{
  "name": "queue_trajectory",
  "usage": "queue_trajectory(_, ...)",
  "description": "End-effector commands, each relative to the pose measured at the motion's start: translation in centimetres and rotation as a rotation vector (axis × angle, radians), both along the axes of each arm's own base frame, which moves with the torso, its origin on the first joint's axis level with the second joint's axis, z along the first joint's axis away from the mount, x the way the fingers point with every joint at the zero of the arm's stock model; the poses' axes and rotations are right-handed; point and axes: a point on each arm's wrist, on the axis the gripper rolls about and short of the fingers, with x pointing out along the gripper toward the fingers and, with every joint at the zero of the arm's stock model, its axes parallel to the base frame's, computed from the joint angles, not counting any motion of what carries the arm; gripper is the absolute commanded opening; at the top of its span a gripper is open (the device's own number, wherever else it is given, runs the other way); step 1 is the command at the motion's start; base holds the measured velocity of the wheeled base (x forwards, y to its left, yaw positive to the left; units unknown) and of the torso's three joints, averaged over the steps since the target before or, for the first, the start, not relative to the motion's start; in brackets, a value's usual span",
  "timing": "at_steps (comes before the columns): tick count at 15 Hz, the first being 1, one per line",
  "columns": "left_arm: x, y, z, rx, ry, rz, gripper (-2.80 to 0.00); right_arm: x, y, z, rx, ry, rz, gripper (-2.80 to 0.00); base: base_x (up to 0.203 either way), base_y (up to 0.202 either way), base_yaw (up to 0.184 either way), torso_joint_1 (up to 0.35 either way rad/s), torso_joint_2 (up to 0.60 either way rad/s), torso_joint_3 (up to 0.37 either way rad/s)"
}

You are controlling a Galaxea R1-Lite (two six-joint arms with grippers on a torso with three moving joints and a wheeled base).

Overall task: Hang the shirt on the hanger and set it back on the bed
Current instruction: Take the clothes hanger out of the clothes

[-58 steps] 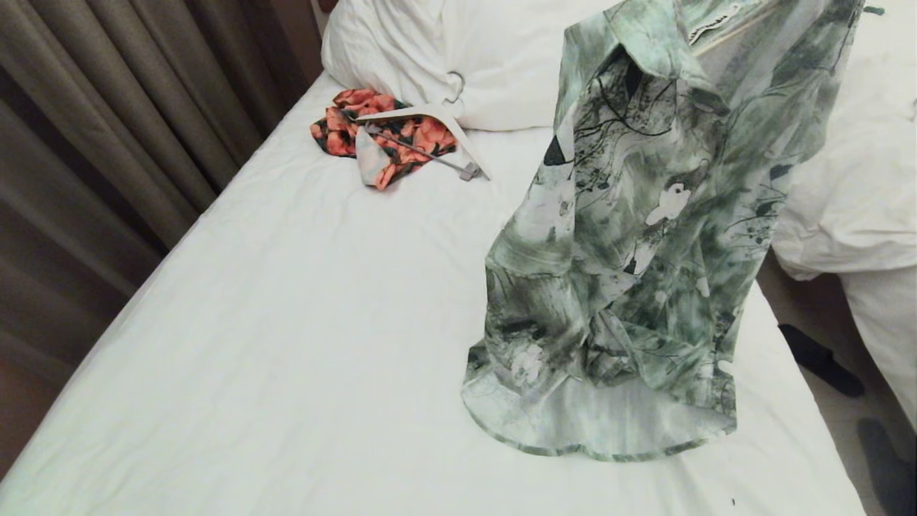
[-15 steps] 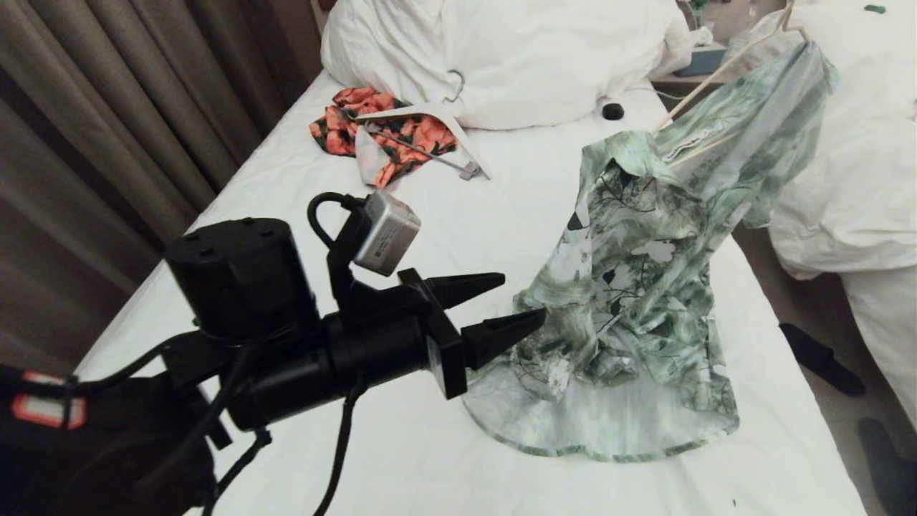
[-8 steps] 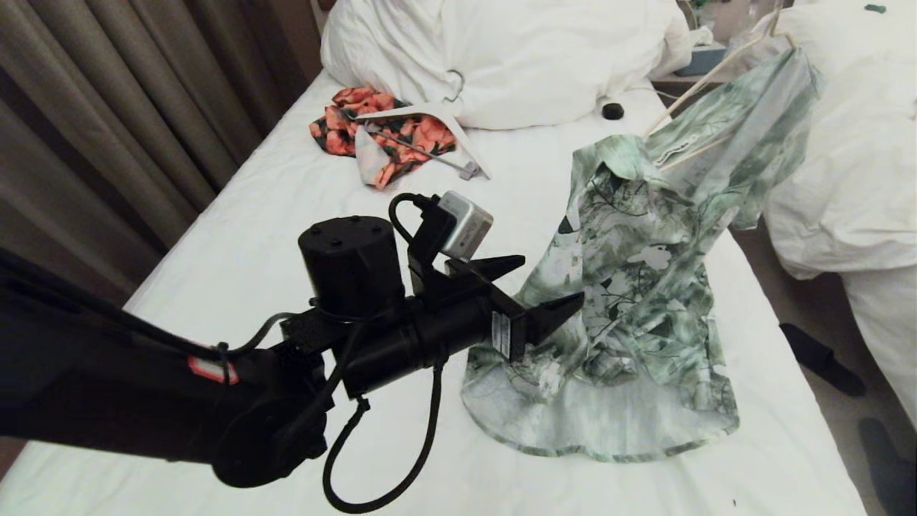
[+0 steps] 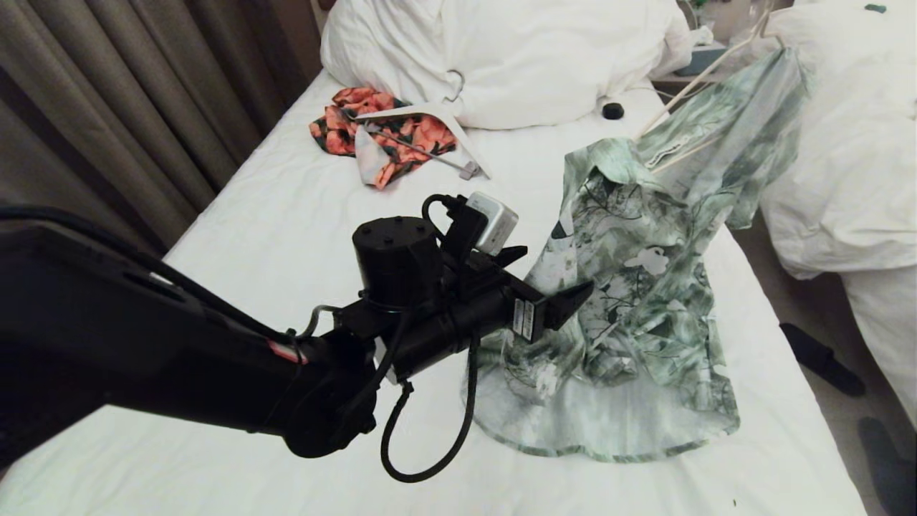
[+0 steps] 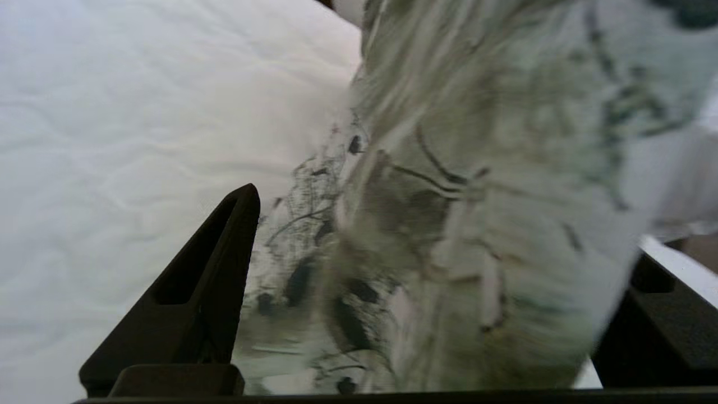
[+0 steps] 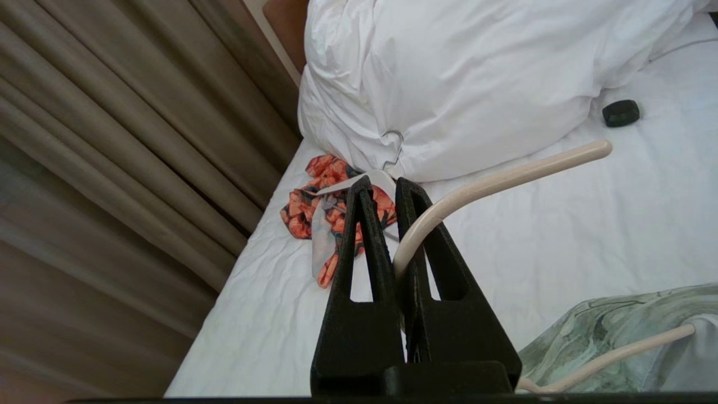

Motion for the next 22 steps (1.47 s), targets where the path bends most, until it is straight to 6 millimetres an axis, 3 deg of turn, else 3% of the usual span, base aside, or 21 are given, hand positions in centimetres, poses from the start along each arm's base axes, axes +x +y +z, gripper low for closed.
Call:
queue_trajectory(1, 0.2, -0.2, -0.1, -0.001, -0.004, 0.001, -2.80, 0.0, 0.0, 0.0, 0.001, -0.002, 0.004, -2.80, 0.000, 0.000, 0.000, 0.000, 0.00, 0.000)
queue_trajectory(22, 0.0, 0.0, 2.6, -0.061, -0.064, 0.032, -2.80, -1.4, -0.1, 0.8, 0.011, -0.027, 0.019, -2.80, 0.000, 0.000, 0.000, 0.000, 0.00, 0.000)
